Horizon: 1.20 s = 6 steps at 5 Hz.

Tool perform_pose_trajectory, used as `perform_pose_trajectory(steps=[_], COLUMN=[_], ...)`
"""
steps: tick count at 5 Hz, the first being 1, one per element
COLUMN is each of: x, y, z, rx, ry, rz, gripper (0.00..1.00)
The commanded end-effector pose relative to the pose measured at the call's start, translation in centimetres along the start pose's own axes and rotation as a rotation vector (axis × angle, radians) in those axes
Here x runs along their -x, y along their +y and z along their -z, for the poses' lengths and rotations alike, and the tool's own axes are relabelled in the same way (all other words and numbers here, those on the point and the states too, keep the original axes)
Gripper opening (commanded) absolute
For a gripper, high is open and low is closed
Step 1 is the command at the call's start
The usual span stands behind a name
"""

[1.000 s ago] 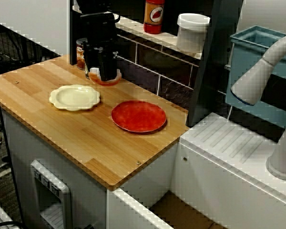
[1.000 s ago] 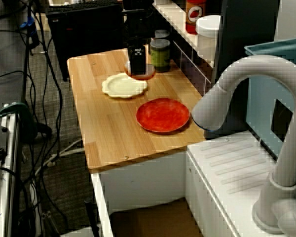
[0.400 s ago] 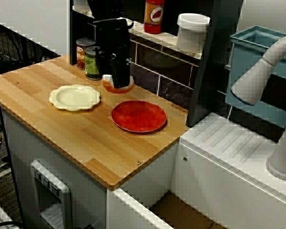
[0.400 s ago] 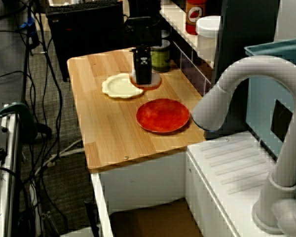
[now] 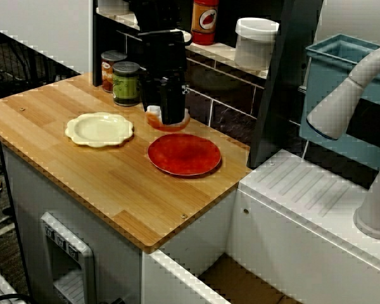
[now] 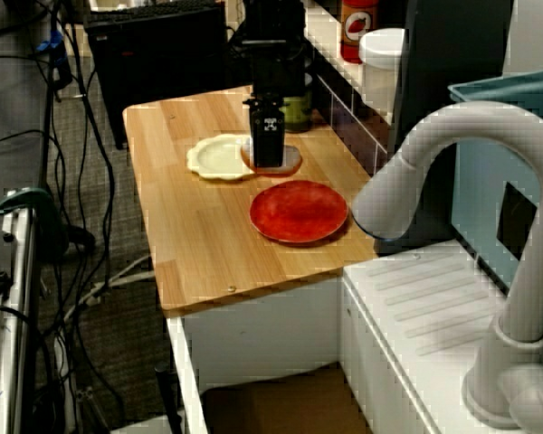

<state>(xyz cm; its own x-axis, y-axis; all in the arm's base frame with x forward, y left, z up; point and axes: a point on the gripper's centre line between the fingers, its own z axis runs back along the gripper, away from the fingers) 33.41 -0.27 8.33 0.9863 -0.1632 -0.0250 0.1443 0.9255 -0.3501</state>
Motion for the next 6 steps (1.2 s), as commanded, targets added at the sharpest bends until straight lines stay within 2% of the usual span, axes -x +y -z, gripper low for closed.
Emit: perform_pose_trajectory(steps=[1,5,6], x=[0.4,0.6,1.0], y=[-0.6,0.5,0.8], z=[-1.2,-1.2,-1.1], rx=[-0.026,-0.025,-0.057], ry=[-0.019,-0.003,-0.035], rz=[0.016,-0.003,0.028], gripper=[1.00,1.00,1.00])
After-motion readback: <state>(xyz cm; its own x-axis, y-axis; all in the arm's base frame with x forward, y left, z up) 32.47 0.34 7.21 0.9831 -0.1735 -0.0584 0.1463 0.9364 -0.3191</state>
